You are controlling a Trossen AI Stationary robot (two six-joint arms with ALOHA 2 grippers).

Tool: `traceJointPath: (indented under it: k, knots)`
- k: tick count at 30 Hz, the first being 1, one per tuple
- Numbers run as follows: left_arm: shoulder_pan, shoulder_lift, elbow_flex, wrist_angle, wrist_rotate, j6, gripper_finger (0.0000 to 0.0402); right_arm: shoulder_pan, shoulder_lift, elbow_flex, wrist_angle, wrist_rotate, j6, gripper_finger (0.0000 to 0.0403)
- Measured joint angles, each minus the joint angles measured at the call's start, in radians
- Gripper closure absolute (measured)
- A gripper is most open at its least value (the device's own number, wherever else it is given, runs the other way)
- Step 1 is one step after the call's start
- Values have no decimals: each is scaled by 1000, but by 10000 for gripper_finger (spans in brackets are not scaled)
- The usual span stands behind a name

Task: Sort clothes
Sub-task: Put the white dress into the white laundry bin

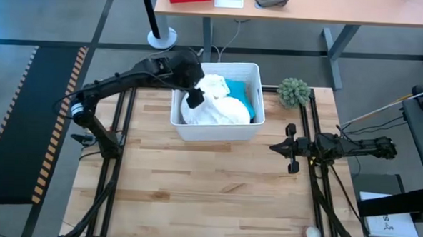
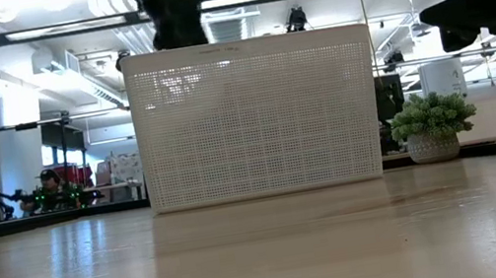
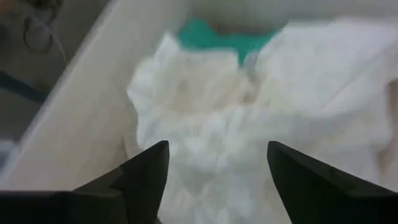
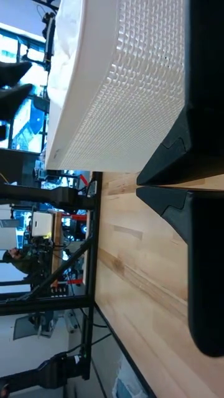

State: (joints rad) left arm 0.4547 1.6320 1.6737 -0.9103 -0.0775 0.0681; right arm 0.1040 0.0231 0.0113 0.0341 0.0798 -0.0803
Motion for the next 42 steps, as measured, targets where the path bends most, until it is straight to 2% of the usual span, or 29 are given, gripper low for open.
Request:
traceJointPath:
  k: [5, 9, 16, 23, 25, 33, 42]
  knots:
    - [-8, -37, 61, 24, 24, -6, 140, 0, 0, 0, 0, 0, 0, 403]
    - [-16, -43, 63, 103, 132, -47, 165, 0, 0, 0, 0, 0, 0, 403]
    - [-32, 61, 29, 199, 148, -81, 260, 0, 0, 0, 0, 0, 1, 403]
    - [-41, 212, -15, 237, 177, -25, 375, 0, 0, 0, 0, 0, 1, 403]
    - [-40, 257, -15, 237, 177, -23, 394, 0, 0, 0, 0, 0, 0, 403]
    - [-31, 401, -12, 253, 177, -7, 399, 0, 0, 0, 0, 0, 0, 403]
    - [-31, 462, -17, 356, 176, -23, 401, 0, 0, 0, 0, 0, 1, 403]
